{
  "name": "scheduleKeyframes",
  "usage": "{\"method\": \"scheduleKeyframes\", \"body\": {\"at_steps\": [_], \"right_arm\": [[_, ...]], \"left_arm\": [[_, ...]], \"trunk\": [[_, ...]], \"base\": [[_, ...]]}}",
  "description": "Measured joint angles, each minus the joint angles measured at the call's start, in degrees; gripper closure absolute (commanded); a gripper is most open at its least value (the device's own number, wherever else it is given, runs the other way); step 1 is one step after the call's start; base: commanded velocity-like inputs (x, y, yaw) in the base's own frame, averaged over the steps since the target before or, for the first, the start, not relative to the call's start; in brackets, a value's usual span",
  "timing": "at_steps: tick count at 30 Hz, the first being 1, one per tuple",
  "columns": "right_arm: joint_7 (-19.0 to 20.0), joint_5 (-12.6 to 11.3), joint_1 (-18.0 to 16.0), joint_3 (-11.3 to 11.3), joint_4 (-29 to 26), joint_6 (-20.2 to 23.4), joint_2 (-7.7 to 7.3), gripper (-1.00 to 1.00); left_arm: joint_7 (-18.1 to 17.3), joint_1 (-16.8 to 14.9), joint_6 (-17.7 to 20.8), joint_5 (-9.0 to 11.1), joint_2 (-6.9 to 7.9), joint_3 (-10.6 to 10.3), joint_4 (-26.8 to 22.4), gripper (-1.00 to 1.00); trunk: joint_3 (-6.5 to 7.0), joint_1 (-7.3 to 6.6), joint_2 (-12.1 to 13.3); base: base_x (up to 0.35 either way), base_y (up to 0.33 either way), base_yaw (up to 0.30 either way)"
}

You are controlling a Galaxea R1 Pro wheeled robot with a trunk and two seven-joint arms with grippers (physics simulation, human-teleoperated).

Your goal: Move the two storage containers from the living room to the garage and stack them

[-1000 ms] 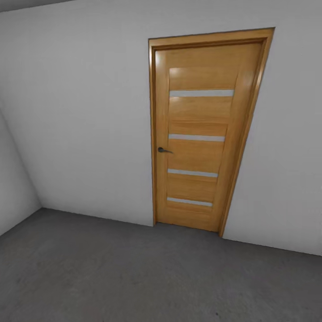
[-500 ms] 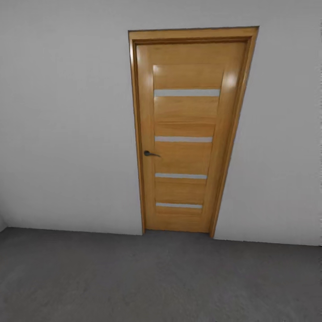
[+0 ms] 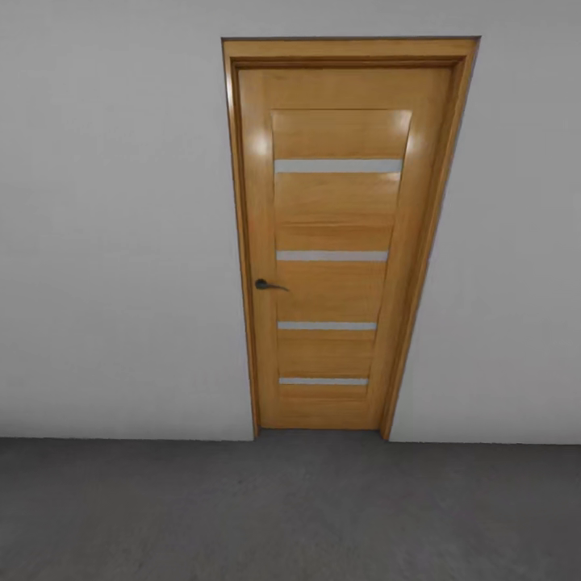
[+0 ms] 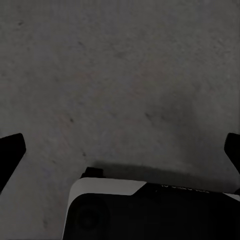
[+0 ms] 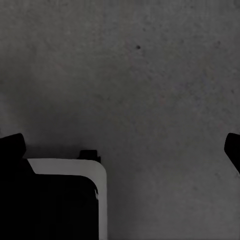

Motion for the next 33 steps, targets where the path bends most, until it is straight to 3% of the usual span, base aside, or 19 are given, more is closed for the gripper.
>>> {"method": "scheduleKeyframes", "body": {"at_steps": [20, 33], "right_arm": [[0.00, 0.17, 0.00, 0.05, -0.01, -0.07, 0.00, -1.00], [-0.38, 0.20, 0.00, 0.31, 0.00, -0.08, 0.01, -1.00]], "left_arm": [[0.18, -0.01, -0.24, -0.03, 0.07, -0.29, 2.84, -1.00], [0.17, -0.01, -0.30, 0.22, 0.08, -0.28, 2.91, -1.00]], "trunk": [[0.00, 0.00, 0.01], [0.00, 0.01, 0.01]], "base": [[0.293, -0.148, 0.000], [0.262, -0.018, 0.000]]}}
